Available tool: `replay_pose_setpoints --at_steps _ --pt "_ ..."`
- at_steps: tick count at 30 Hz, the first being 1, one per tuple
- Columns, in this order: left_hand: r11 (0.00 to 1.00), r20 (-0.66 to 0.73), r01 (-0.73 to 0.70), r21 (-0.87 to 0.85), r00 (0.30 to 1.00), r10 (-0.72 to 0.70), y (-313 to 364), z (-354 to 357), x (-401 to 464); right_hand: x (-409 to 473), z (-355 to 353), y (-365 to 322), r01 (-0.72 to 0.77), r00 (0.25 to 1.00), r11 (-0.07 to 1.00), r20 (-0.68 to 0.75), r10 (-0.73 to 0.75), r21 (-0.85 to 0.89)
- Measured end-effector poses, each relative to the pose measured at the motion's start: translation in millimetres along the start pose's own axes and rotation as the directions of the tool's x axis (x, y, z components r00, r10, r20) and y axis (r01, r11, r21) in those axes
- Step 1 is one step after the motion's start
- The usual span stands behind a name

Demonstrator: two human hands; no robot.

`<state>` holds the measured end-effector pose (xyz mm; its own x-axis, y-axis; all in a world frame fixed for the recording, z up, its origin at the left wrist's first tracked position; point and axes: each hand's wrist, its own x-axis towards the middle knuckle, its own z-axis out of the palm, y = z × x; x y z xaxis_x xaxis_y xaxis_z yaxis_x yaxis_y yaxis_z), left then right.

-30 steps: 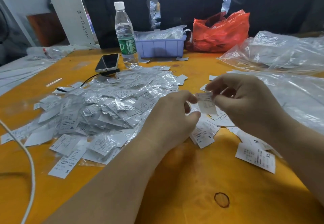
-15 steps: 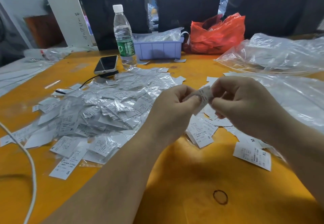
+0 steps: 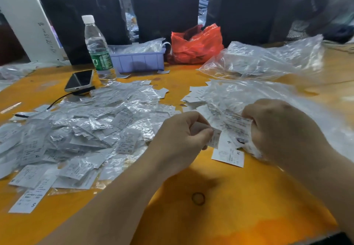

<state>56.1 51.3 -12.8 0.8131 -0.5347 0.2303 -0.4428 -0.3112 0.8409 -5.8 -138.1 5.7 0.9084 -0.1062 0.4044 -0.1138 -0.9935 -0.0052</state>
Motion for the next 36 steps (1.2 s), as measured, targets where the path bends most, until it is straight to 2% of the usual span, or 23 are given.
replay_pose_setpoints --at_steps 2,7,11,16,18,25,30,33,36 --pt "0.999 0.006 -0.018 0.04 1.0 0.017 0.8 2.2 -1.1 -4.4 0.6 5.1 -0.03 0.999 0.999 -0.027 0.029 -0.022" --pt "0.993 -0.001 -0.015 0.121 1.0 0.015 0.2 5.5 -1.0 -5.6 7.4 3.3 -0.084 0.989 0.996 0.122 0.082 0.006" --pt "0.99 0.006 -0.026 0.137 1.0 0.026 -0.7 6.9 -0.9 -4.3 19.1 7.0 -0.133 0.983 0.99 0.13 0.127 0.042" --pt "0.989 0.008 -0.037 0.146 0.999 0.036 -1.9 6.2 0.8 -4.7 25.7 5.9 -0.211 0.951 0.97 0.203 0.232 -0.122" --pt "0.988 0.01 -0.043 0.147 0.999 0.042 -2.4 5.3 0.9 -4.7 26.0 4.7 -0.23 0.942 0.965 0.221 0.253 -0.125" --pt "0.986 0.002 -0.069 0.151 0.998 0.069 -3.5 4.0 0.5 -3.8 26.9 -4.2 -0.135 0.978 0.981 0.141 0.154 -0.138" --pt "0.987 0.0 -0.071 0.143 0.997 0.072 -3.2 1.7 -0.6 -4.2 28.5 -3.9 -0.146 0.984 0.981 0.087 0.158 -0.13" --pt "0.988 -0.005 -0.064 0.138 0.998 0.065 -3.3 1.0 -0.7 -4.8 27.7 -5.1 -0.155 0.981 0.982 0.101 0.165 -0.107" --pt "0.99 -0.009 -0.059 0.129 0.998 0.06 -4.4 1.1 -1.0 -6.8 26.4 -8.1 -0.114 0.992 0.988 0.048 0.12 -0.109"
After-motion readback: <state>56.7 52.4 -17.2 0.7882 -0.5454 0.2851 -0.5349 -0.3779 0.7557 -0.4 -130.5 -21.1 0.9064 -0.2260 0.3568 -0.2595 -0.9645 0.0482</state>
